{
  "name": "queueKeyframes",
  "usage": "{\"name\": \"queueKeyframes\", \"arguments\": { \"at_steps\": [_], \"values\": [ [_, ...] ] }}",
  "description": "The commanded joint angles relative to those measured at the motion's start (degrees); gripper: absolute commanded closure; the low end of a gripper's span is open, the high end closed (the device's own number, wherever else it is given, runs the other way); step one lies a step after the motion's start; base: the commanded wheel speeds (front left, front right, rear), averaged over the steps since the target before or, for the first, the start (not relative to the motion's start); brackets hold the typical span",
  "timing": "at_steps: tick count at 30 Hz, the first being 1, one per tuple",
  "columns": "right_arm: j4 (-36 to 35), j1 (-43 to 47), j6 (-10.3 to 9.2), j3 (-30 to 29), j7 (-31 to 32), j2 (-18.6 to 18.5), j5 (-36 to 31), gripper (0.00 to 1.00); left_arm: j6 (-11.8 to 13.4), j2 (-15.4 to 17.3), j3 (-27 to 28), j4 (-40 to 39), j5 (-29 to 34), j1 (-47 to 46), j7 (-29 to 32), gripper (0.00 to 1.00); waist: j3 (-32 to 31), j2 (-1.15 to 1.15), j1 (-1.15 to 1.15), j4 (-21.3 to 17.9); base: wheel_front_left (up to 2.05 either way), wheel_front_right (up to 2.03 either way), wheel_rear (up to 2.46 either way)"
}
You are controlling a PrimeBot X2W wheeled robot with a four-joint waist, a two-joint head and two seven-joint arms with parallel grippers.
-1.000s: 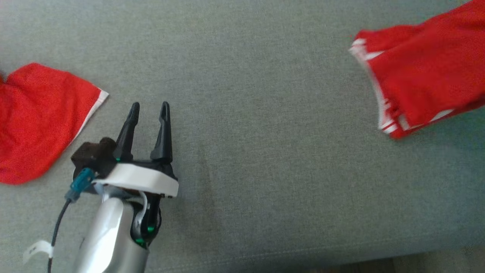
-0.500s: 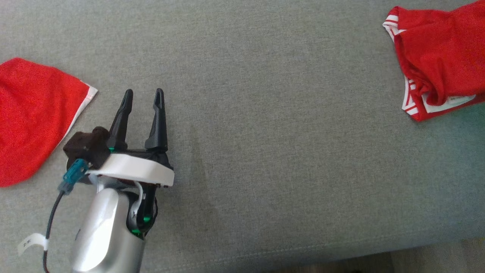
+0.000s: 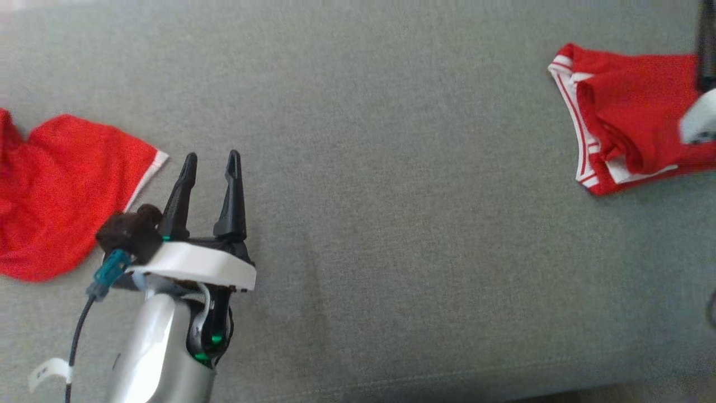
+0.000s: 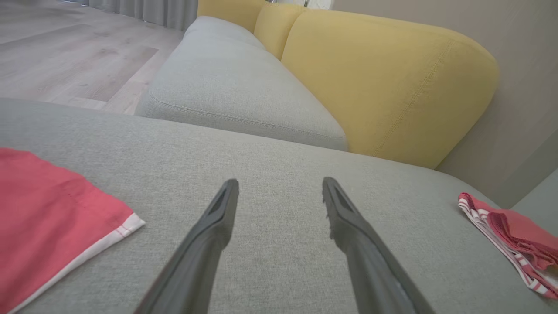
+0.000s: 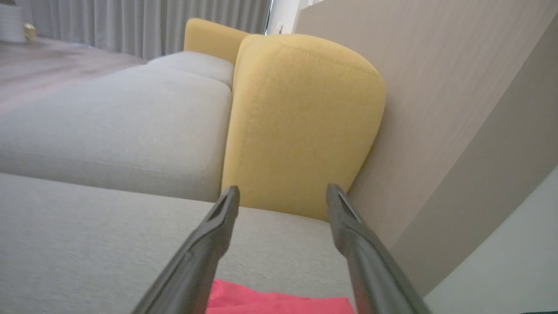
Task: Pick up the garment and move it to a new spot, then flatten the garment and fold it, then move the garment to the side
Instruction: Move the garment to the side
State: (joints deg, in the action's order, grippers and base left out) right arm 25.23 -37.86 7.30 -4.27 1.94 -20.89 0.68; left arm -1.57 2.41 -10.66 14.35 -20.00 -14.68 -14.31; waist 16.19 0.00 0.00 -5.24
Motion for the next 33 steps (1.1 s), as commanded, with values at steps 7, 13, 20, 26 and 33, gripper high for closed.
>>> {"name": "queueKeyframes", "arguments": {
  "at_steps": [7,13,20,26,33],
  "values": [
    [-8.62,6.5,0.19,5.95,-4.55,7.64,6.26,0.0,0.19,0.47,1.92,-3.42,-0.58,2.14,-0.69,0.0,-7.23,0.0,0.0,2.6,0.0,0.0,0.0],
    [-8.02,15.22,0.19,7.91,-9.34,13.28,7.51,0.0,0.3,0.47,0.34,-4.14,-0.85,5.57,-0.69,0.0,-11.18,0.0,0.0,4.37,0.0,0.0,0.0],
    [-7.36,26.44,0.19,5.99,-13.45,17.43,4.76,0.0,1.03,0.47,-1.01,-5.61,0.48,10.81,-0.69,0.0,-15.89,0.0,0.0,6.25,0.0,0.0,0.0],
    [-9.48,31.3,0.19,6.18,-14.83,17.97,4.48,0.0,3.08,0.47,-0.86,-7.71,-0.85,14.18,-0.69,0.0,-17.03,0.0,0.0,6.17,0.0,0.0,0.0],
    [-9.14,33.77,0.19,7.32,-15.54,18.0,5.79,0.0,3.75,0.47,-1.18,-7.33,-0.71,15.49,-0.69,0.0,-17.79,0.0,0.0,6.05,0.0,0.0,0.0]
  ]
}}
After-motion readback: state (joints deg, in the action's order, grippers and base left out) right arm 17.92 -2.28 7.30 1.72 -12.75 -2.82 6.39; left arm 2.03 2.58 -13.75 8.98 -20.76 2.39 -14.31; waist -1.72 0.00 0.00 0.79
